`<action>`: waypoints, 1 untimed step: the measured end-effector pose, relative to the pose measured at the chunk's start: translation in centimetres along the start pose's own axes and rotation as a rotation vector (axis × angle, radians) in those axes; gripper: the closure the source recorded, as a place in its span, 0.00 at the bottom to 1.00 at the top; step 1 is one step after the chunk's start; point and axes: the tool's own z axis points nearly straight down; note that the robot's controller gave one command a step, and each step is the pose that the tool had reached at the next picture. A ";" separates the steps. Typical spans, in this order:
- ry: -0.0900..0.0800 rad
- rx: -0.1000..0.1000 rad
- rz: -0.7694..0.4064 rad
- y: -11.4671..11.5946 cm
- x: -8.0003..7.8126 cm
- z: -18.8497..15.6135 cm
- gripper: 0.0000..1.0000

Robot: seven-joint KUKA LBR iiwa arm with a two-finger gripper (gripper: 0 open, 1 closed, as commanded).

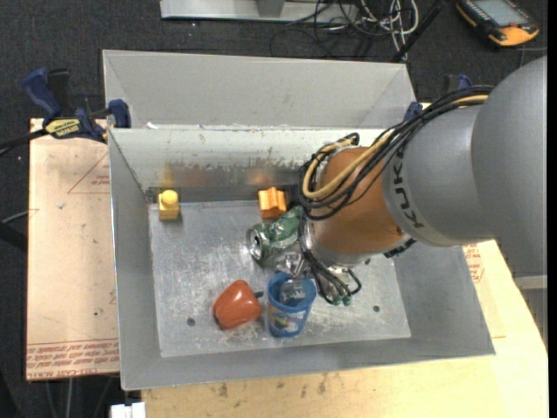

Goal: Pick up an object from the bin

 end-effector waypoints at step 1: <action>0.000 0.000 0.000 0.0 0.0 0.0 1.00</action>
Offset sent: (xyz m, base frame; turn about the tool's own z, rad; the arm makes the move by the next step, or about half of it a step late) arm 0.0097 0.0064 0.1302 0.0107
